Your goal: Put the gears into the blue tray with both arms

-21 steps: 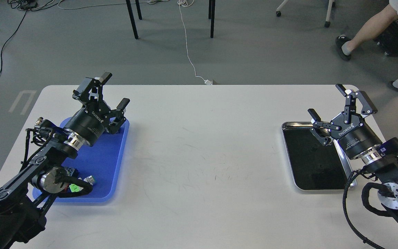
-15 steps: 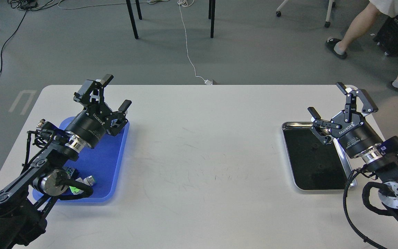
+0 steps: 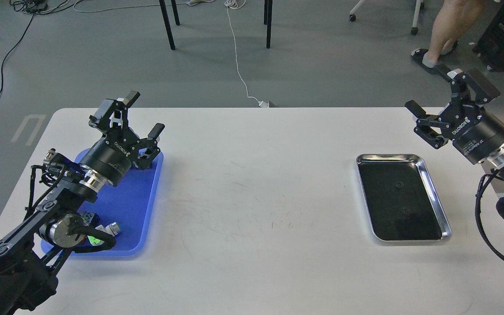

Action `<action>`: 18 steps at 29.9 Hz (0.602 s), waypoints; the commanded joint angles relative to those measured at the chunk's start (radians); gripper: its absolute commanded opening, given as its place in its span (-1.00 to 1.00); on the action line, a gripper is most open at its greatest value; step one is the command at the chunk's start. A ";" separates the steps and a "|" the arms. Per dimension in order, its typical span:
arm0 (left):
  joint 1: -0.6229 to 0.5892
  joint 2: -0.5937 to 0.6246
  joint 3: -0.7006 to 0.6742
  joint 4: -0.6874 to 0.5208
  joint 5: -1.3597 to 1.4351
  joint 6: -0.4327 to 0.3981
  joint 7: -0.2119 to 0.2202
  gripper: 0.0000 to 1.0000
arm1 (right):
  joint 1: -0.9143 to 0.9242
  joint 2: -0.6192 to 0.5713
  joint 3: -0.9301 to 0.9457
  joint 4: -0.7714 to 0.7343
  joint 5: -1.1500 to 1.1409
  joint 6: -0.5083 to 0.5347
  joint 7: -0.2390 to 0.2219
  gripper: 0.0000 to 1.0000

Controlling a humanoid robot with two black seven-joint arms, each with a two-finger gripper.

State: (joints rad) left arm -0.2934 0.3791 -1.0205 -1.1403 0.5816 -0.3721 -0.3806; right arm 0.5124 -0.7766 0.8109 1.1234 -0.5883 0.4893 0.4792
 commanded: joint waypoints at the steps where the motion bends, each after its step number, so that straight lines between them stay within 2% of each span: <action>1: -0.004 0.000 -0.001 -0.003 -0.005 -0.001 -0.018 0.96 | 0.122 -0.102 -0.102 0.001 -0.242 -0.001 0.009 1.00; 4: -0.004 -0.003 0.000 -0.006 -0.005 -0.001 -0.020 0.96 | 0.179 -0.159 -0.165 0.007 -0.450 -0.001 0.009 1.00; 11: 0.000 0.000 0.002 -0.039 -0.005 -0.001 -0.023 0.96 | 0.284 -0.185 -0.262 0.003 -0.942 -0.001 0.009 1.00; 14: -0.003 0.000 0.002 -0.042 -0.003 -0.002 -0.023 0.96 | 0.346 -0.179 -0.341 0.000 -1.045 -0.001 0.009 1.00; 18: 0.000 0.001 0.002 -0.049 -0.003 -0.002 -0.023 0.96 | 0.431 -0.173 -0.488 -0.004 -1.073 -0.001 0.009 0.99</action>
State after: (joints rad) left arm -0.2948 0.3787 -1.0186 -1.1853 0.5781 -0.3742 -0.4037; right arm 0.8885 -0.9541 0.4165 1.1231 -1.6400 0.4887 0.4891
